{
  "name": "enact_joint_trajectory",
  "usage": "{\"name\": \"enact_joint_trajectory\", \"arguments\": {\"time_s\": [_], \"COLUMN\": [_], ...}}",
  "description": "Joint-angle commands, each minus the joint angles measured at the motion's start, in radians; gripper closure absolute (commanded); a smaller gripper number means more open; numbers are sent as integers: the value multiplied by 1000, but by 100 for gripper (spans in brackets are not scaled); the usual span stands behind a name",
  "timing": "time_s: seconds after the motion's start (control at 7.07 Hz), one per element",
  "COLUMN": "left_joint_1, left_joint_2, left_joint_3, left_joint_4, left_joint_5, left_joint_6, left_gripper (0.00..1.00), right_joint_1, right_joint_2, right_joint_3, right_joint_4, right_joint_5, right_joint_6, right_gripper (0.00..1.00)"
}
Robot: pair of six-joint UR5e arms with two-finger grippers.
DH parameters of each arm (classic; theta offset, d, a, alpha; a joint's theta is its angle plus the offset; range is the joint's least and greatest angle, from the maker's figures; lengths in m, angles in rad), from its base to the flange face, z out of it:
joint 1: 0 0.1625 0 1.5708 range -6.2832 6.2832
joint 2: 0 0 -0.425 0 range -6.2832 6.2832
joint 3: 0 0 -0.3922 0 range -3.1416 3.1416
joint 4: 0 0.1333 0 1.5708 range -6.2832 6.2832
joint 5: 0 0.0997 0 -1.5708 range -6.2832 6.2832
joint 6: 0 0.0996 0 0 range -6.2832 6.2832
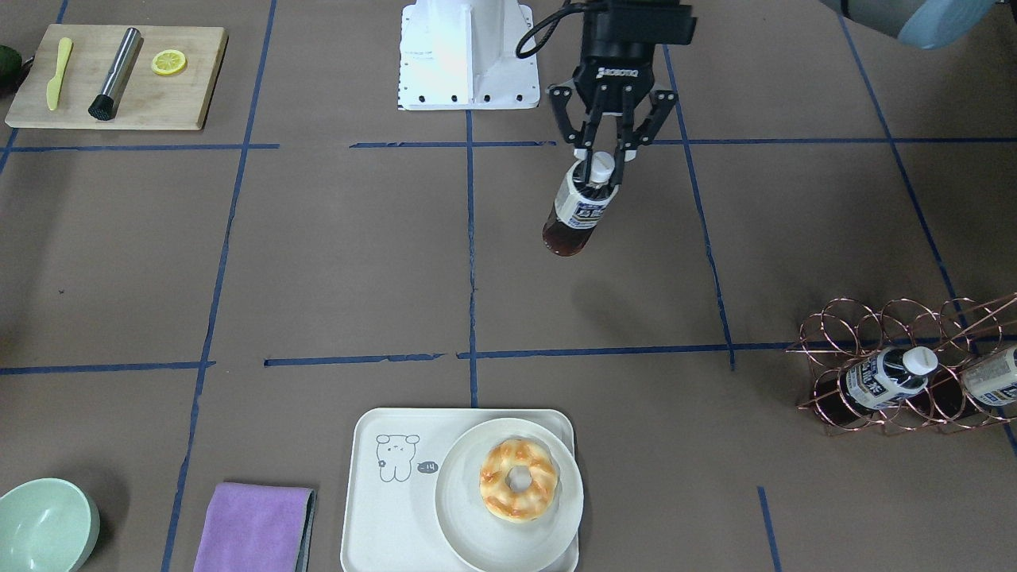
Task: Place tea on tray
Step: 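Carry the tea bottle with the left gripper to the table center and lower it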
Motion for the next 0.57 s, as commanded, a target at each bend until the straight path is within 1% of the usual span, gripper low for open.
{"name": "enact_joint_trajectory", "arguments": {"time_s": [0.0, 0.14, 0.42], "left_joint_1": [31, 35, 55], "left_joint_2": [-82, -95, -99], "left_joint_3": [130, 174, 199], "left_joint_4": [-30, -68, -96], "left_joint_5": [25, 25, 25], "left_joint_6": [-43, -45, -45], "left_gripper": [100, 100, 100], "right_joint_1": [0, 0, 0], "right_joint_2": [0, 0, 0], "right_joint_3": [2, 2, 3], "right_joint_4": [1, 1, 2], "right_joint_5": [1, 1, 1], "right_joint_6": [0, 0, 0], "right_gripper": [0, 0, 0]}}
